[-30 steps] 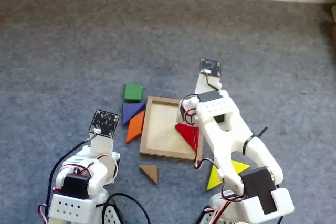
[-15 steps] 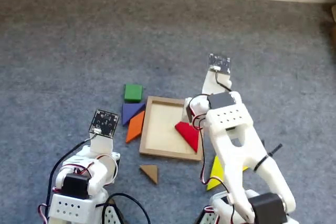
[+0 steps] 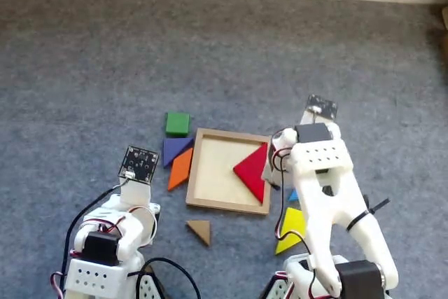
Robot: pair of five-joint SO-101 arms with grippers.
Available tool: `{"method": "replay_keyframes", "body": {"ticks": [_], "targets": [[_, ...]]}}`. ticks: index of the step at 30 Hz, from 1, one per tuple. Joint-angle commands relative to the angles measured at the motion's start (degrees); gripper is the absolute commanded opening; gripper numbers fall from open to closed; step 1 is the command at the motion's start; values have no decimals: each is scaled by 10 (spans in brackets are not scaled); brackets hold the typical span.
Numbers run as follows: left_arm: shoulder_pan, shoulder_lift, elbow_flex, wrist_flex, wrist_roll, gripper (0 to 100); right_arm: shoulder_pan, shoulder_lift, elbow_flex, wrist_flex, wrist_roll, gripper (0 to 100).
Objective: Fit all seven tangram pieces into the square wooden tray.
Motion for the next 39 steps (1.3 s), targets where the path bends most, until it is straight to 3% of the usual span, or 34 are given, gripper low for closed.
{"method": "replay_keyframes", "body": {"ticks": [1, 12, 26, 35, 39], "targets": [[-5, -13, 11, 1, 5, 5, 6, -27, 23, 3, -11, 361], [-5, -13, 11, 1, 5, 5, 7, -26, 154, -122, -11, 361], [-5, -13, 11, 1, 5, 5, 9, -22, 161, -121, -12, 361], [-5, -13, 11, 1, 5, 5, 48, 157, 120, -138, -9, 361], [-5, -13, 11, 1, 5, 5, 48, 171, 75, -141, -8, 361]]}}
